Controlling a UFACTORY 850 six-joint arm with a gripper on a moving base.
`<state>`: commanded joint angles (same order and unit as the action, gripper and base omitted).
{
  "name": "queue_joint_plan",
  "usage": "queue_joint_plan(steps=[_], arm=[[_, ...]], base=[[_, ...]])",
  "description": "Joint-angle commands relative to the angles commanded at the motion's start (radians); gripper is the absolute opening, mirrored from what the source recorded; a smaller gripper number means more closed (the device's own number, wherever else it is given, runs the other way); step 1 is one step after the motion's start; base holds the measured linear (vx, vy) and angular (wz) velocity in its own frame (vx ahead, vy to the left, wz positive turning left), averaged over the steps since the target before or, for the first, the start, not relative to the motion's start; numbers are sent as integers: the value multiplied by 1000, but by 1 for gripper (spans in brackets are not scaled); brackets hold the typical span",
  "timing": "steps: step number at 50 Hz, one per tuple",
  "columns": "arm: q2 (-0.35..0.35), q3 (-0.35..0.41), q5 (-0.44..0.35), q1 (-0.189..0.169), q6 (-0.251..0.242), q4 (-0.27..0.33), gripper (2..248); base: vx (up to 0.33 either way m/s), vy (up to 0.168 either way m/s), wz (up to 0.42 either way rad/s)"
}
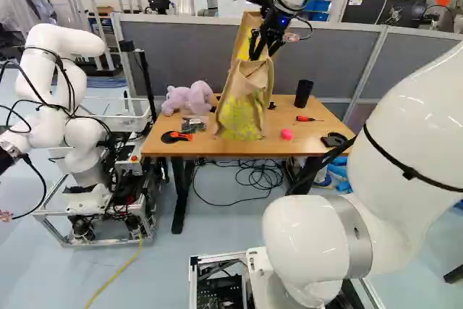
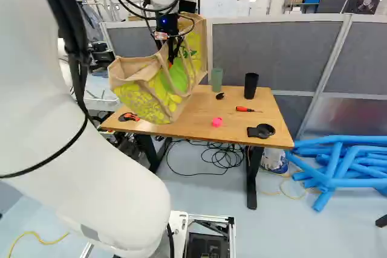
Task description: Pick up the bag on the ground and place it on the table
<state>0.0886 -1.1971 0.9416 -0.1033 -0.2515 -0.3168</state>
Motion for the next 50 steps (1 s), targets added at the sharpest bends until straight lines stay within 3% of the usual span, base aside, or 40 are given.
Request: queue_joint_plan(steps=[26,50], arm=[[1,1,0,-10,0,0,21],[-3,4,0,-47,0,0,21]], base=[[0,0,0],[0,0,0]])
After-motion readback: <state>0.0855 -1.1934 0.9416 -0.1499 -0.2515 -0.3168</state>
